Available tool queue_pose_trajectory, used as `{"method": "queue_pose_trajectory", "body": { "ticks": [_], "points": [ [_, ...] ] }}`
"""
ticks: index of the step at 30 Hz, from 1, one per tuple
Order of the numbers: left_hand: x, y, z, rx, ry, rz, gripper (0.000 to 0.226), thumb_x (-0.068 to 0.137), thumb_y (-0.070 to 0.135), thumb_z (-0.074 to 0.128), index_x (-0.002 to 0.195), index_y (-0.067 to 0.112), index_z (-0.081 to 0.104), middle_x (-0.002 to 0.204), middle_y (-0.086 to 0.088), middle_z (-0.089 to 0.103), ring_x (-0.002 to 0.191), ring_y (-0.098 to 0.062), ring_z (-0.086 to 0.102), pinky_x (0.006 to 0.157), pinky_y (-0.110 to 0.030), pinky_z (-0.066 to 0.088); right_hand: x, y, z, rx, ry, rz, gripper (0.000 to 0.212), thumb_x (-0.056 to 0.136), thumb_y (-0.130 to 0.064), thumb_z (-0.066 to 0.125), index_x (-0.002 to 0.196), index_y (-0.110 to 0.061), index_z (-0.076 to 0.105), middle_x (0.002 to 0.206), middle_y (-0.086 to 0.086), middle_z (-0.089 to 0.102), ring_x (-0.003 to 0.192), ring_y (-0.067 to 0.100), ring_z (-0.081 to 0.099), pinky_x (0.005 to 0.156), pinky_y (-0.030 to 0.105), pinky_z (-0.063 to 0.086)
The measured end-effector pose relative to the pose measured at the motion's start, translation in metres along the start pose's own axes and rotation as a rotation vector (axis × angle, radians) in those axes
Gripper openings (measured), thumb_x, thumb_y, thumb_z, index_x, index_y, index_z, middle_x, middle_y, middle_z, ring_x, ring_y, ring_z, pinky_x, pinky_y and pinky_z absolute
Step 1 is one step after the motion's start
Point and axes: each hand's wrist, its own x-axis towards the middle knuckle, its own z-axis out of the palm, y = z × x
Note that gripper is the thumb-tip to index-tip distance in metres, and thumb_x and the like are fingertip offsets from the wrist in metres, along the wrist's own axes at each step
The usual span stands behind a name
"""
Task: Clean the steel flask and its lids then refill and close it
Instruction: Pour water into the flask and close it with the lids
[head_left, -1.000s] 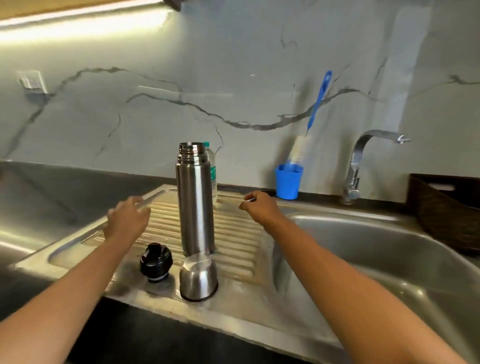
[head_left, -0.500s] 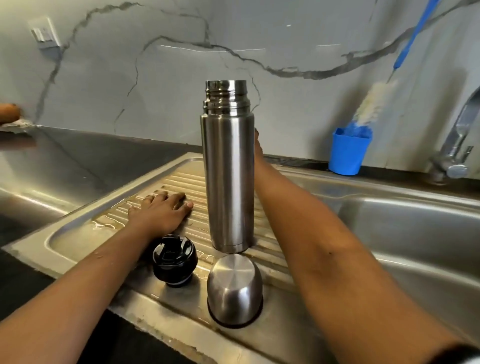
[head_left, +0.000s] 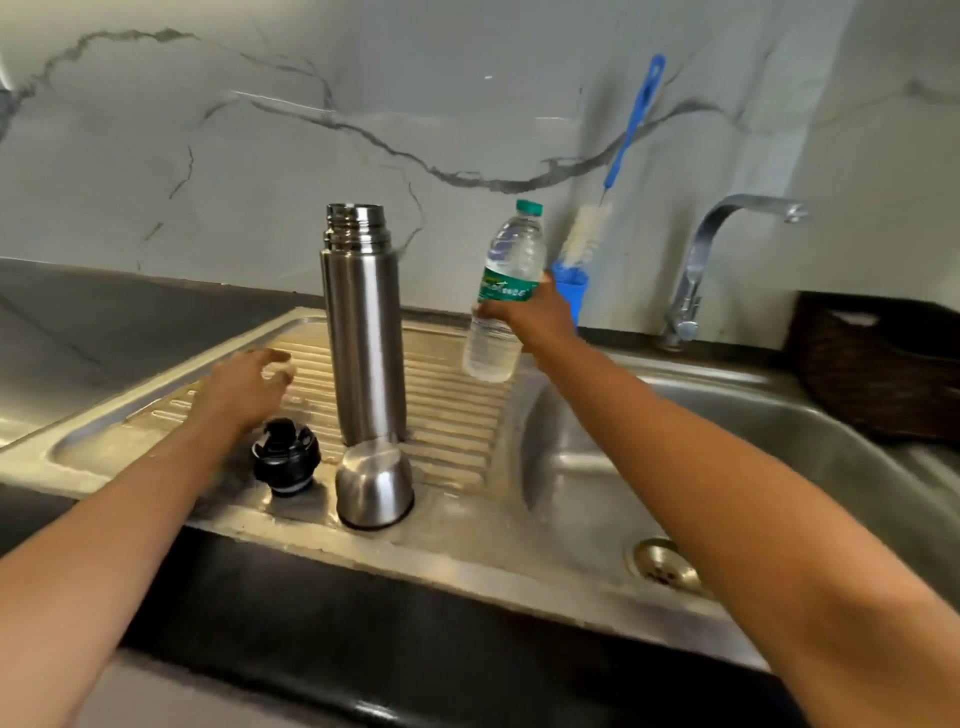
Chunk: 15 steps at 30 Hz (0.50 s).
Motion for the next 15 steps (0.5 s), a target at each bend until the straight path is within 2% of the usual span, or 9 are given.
{"method": "queue_pose_trajectory", "body": {
  "ticks": [2, 5, 8, 10, 12, 14, 15],
  "points": [
    [-0.014, 0.012, -0.017, -0.101, 0.141, 0.061, 0.028, 0.093, 0.020, 0.055, 0.118, 0.013, 0.065, 0.131, -0.018, 0.056, 0.120, -0.038, 0.049, 0.100, -0.046, 0.040, -0.022, 0.008, -0.039, -0.025, 0.036, -0.033, 0.065, 0.058, -0.037, 0.086, 0.112, -0.020, 0.054, 0.107, -0.001, 0.067, 0.097, 0.019, 0.064, 0.091, 0.038, 0.051],
    [-0.042, 0.037, -0.045, -0.253, 0.399, 0.190, 0.023, 0.091, 0.012, 0.056, 0.109, 0.011, 0.069, 0.118, -0.017, 0.064, 0.110, -0.037, 0.056, 0.094, -0.043, 0.044, -0.059, 0.013, -0.096, -0.009, 0.078, -0.037, 0.071, 0.051, -0.049, 0.085, 0.112, -0.022, 0.060, 0.102, -0.004, 0.069, 0.089, 0.012, 0.066, 0.081, 0.038, 0.056],
    [-0.076, 0.084, -0.065, -0.439, 0.535, 0.325, 0.020, 0.092, 0.015, 0.053, 0.104, 0.018, 0.069, 0.110, -0.008, 0.067, 0.099, -0.024, 0.060, 0.085, -0.027, 0.047, -0.089, 0.016, -0.132, 0.027, 0.050, -0.036, 0.048, 0.065, -0.039, 0.083, 0.105, -0.024, 0.061, 0.097, -0.005, 0.068, 0.084, 0.006, 0.064, 0.067, 0.026, 0.055],
    [-0.102, 0.125, -0.067, -0.576, 0.477, 0.436, 0.022, 0.092, 0.014, 0.054, 0.099, 0.032, 0.066, 0.106, -0.002, 0.066, 0.092, -0.016, 0.059, 0.076, -0.019, 0.046, -0.105, 0.017, -0.149, 0.044, 0.055, -0.054, 0.033, 0.067, -0.035, 0.083, 0.091, -0.030, 0.060, 0.090, -0.008, 0.068, 0.082, 0.006, 0.065, 0.068, 0.024, 0.054],
    [-0.126, 0.165, -0.060, -0.645, 0.327, 0.555, 0.027, 0.092, 0.014, 0.057, 0.094, 0.040, 0.062, 0.100, 0.008, 0.065, 0.086, -0.004, 0.059, 0.071, -0.016, 0.048, -0.112, 0.021, -0.161, 0.066, 0.072, -0.069, 0.030, 0.067, -0.034, 0.083, 0.085, -0.031, 0.060, 0.086, -0.012, 0.068, 0.080, 0.004, 0.065, 0.068, 0.021, 0.051],
    [-0.143, 0.203, -0.041, -0.605, 0.111, 0.646, 0.023, 0.089, 0.020, 0.064, 0.095, 0.042, 0.061, 0.096, 0.017, 0.064, 0.080, 0.005, 0.059, 0.070, -0.015, 0.048, -0.116, 0.026, -0.172, 0.113, 0.094, -0.060, 0.038, 0.066, -0.036, 0.083, 0.095, -0.027, 0.062, 0.090, -0.010, 0.069, 0.083, 0.005, 0.065, 0.068, 0.019, 0.049],
    [-0.151, 0.222, -0.029, -0.556, -0.026, 0.658, 0.018, 0.086, 0.030, 0.067, 0.099, 0.042, 0.061, 0.095, 0.017, 0.064, 0.080, 0.006, 0.059, 0.073, -0.018, 0.049, -0.117, 0.029, -0.176, 0.134, 0.105, -0.050, 0.044, 0.065, -0.038, 0.083, 0.102, -0.024, 0.062, 0.093, -0.008, 0.069, 0.083, 0.006, 0.065, 0.065, 0.018, 0.047]
  ]
}}
